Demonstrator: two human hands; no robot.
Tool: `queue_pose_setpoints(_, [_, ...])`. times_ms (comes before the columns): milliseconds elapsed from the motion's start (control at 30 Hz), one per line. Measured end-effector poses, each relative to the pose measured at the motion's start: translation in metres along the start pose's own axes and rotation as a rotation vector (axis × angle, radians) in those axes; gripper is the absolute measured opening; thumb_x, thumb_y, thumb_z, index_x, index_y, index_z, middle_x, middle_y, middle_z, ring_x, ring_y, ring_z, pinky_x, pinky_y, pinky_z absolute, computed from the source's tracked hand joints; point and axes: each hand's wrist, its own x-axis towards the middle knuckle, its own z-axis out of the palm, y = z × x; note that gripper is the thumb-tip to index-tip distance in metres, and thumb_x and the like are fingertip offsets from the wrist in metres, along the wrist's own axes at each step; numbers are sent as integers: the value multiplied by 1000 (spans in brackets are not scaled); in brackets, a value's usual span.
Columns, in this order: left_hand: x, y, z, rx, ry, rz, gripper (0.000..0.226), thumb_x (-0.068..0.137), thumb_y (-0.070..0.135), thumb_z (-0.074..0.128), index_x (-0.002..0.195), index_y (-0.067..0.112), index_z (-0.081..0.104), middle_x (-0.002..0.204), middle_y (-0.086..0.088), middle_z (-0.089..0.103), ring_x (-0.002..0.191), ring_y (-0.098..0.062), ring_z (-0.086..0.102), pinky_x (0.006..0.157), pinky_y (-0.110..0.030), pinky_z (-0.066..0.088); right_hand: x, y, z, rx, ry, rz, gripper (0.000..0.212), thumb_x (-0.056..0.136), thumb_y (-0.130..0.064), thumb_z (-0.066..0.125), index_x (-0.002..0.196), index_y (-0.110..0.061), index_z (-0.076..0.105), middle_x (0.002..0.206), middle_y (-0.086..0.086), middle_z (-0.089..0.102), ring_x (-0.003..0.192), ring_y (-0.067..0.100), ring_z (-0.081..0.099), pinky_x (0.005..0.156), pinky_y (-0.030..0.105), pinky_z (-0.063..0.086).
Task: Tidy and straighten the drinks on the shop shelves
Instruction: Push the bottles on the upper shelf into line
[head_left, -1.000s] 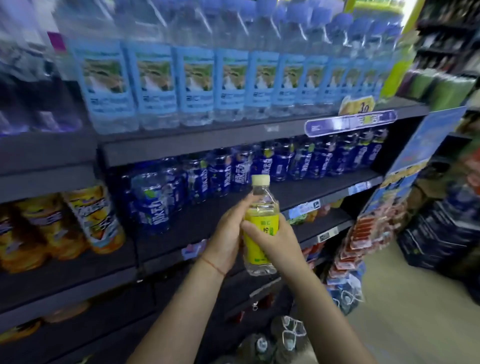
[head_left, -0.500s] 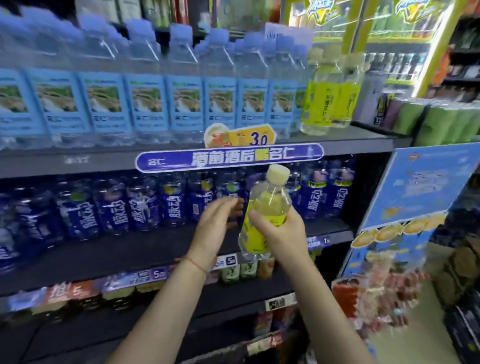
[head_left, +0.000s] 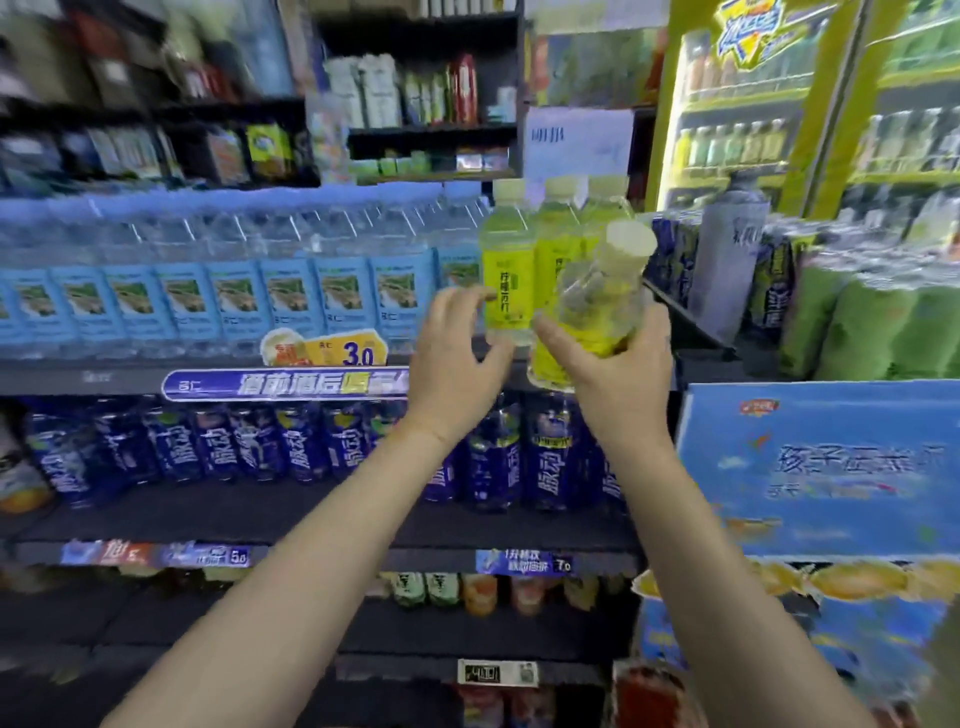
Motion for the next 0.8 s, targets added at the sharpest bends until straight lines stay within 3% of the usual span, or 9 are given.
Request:
queue_pose_setpoints(100, [18, -6, 34, 321, -113, -20, 70, 89, 34, 56, 151, 31, 24, 138, -14, 41, 119, -36, 50, 91, -45, 47, 46, 9, -2, -101, -24, -10, 82, 68, -62, 79, 132, -16, 55, 117, 5, 51, 108, 12, 52, 85, 12, 40])
queue_pose_setpoints(200, [18, -15, 49, 560, -87, -34, 76, 91, 48, 44, 155, 36, 5, 142, -17, 43, 115, -40, 55, 87, -47, 46, 78, 23, 7, -171, -106, 47, 104, 59, -83, 66, 137, -16, 51, 127, 6, 54, 120, 19, 52, 97, 33, 47])
queue_pose_setpoints(333, [17, -17, 51, 585, -41, -2, 79, 88, 46, 44, 154, 37, 0, 138, -15, 47, 111, -36, 56, 85, -44, 46, 104, 35, 18, -239, -220, 77, 108, 55, -91, 58, 129, -13, 55, 120, 4, 63, 112, 24, 59, 91, 44, 52])
queue_pose_setpoints(433, [17, -17, 52, 566, -34, 12, 80, 87, 41, 45, 155, 35, 3, 132, -12, 50, 102, -32, 59, 79, -42, 47, 106, 39, 18, -251, -256, 46, 87, 69, -77, 66, 125, -12, 55, 119, 5, 62, 109, 24, 59, 85, 40, 50])
queue_pose_setpoints(500, [16, -17, 53, 567, -29, 13, 80, 87, 40, 46, 155, 35, 4, 132, -10, 50, 99, -30, 59, 77, -42, 48, 105, 48, 17, -212, -255, 64, 86, 75, -64, 72, 139, -12, 46, 133, 3, 57, 120, 21, 54, 94, 36, 47])
queue_pose_setpoints(567, [16, -18, 54, 572, -27, 13, 80, 87, 40, 45, 155, 35, 4, 133, -10, 50, 98, -29, 59, 76, -41, 49, 104, 54, 15, -177, -243, 79, 86, 78, -54, 76, 143, -12, 38, 134, 4, 55, 120, 20, 54, 94, 34, 47])
queue_pose_setpoints(800, [16, -16, 57, 592, -30, -2, 78, 86, 39, 38, 155, 35, 3, 142, -11, 46, 104, -31, 59, 81, -44, 50, 105, 59, 16, -175, -245, 58, 77, 79, -49, 77, 137, -11, 44, 130, 5, 57, 117, 20, 54, 93, 34, 47])
